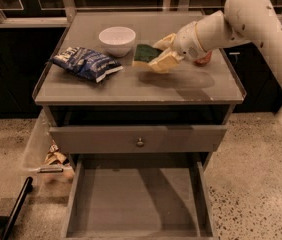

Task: Pick sponge from middle drawer and place on counter

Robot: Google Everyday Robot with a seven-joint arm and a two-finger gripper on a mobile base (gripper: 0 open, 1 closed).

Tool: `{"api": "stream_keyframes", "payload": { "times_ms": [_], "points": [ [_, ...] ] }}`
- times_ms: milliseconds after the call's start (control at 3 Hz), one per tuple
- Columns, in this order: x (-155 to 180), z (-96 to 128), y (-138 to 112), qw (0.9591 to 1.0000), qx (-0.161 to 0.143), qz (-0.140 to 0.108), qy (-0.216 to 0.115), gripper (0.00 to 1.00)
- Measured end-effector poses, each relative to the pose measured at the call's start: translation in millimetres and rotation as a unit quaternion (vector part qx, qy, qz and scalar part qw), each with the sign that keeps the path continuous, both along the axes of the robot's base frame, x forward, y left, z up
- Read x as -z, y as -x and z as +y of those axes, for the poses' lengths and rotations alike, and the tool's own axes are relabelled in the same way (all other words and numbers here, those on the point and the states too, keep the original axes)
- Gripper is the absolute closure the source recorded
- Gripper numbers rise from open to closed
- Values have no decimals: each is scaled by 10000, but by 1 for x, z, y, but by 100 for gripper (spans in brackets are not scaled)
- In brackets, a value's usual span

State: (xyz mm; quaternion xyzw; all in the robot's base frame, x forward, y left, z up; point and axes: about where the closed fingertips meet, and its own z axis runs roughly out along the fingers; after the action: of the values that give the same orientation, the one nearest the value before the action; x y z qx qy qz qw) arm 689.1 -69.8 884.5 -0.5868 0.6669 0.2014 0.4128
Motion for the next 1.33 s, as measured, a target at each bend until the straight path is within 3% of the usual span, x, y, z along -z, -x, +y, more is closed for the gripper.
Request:
{"api": "stream_keyframes", "payload": {
  "times_ms": [333,667,1333],
  "points": [
    [20,-13,-7,9993,228,288,81,100],
    [20,-13,-7,9992,237,300,82,81],
    [20,-13,-7,9992,236,300,82,35]
  ]
}}
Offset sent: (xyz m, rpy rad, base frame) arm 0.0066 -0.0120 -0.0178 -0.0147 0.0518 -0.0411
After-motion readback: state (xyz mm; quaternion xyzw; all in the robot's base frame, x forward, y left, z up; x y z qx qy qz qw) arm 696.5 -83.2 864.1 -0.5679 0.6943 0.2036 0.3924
